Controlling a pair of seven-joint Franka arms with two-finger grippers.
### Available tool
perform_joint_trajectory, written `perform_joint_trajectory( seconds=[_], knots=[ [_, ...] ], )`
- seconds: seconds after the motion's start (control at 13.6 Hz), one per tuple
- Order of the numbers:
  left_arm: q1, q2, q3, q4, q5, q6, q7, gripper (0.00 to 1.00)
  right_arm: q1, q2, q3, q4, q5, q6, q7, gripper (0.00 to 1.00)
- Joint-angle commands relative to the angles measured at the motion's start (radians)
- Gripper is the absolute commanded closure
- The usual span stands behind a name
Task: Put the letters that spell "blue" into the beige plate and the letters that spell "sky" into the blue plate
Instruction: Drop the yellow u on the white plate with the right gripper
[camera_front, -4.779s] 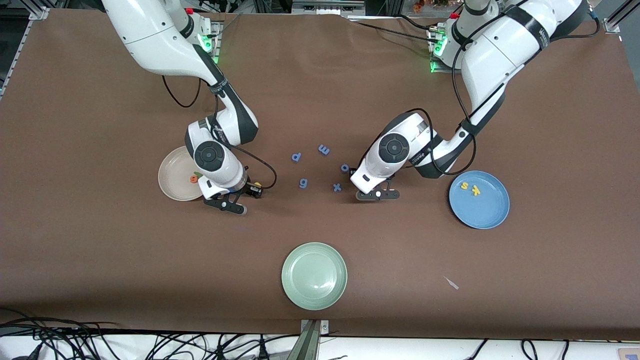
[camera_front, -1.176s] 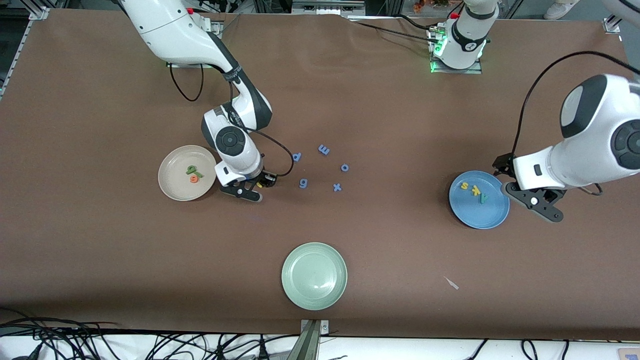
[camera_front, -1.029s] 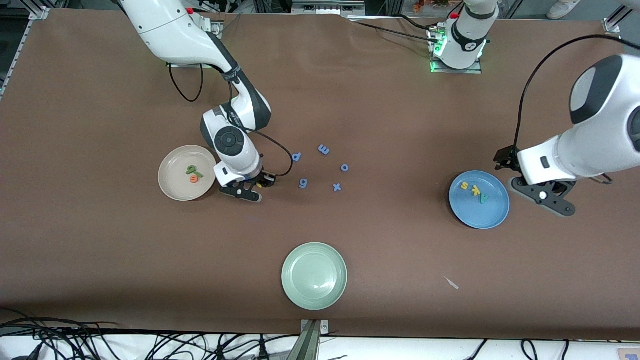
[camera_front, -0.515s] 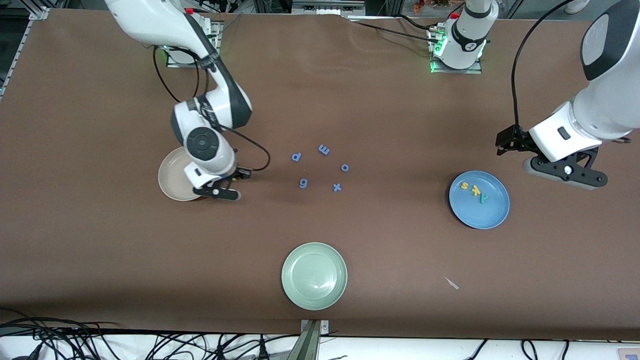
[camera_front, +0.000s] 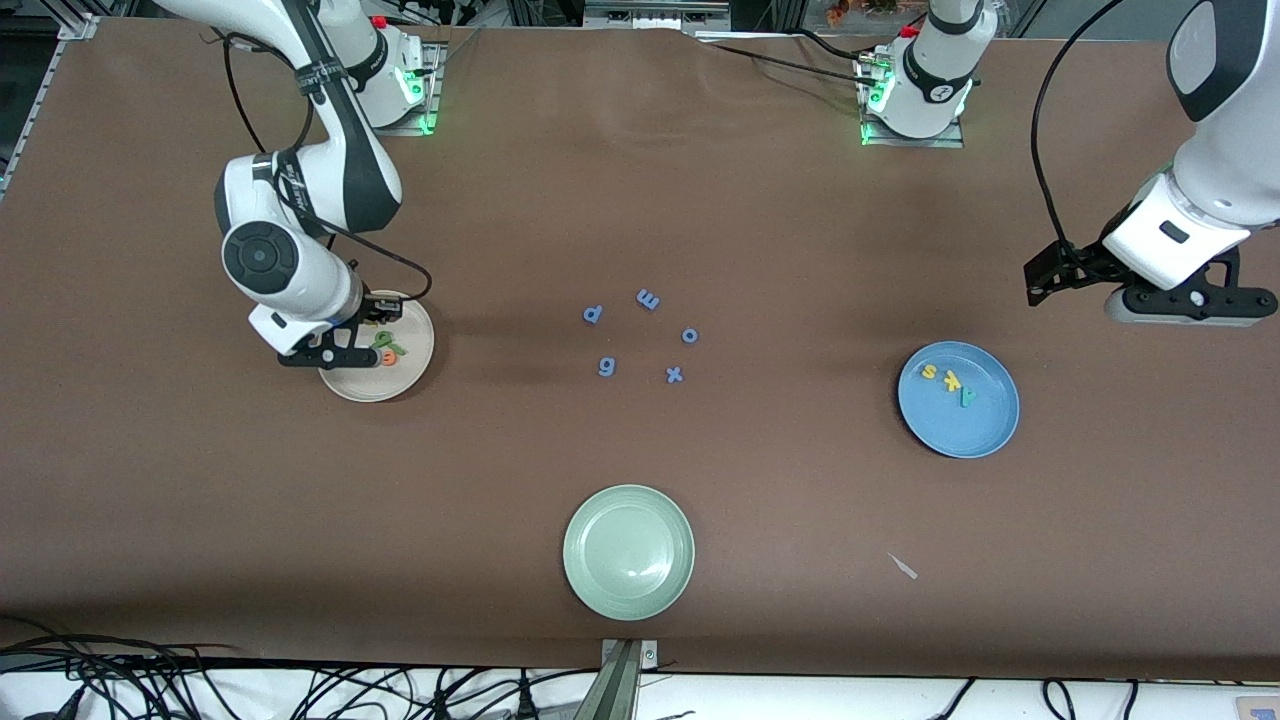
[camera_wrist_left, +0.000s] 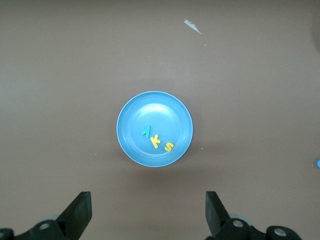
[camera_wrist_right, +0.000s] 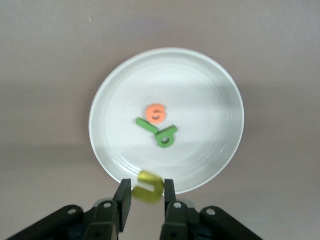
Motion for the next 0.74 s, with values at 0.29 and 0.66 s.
perform_joint_trajectory(
  seconds=[0.29, 0.66],
  knots=[
    [0.017, 0.01, -0.004, 0.048, -0.021, -0.01, -0.018, 0.0, 0.009, -0.021, -0.007, 0.194, 0.002, -0.187, -0.012, 0.01],
    [0.014, 0.013, -0.004, 0.06, -0.018, -0.011, -0.014, 0.0, 0.01, -0.024, -0.005, 0.486, 0.014, -0.469, -0.009, 0.0]
  ],
)
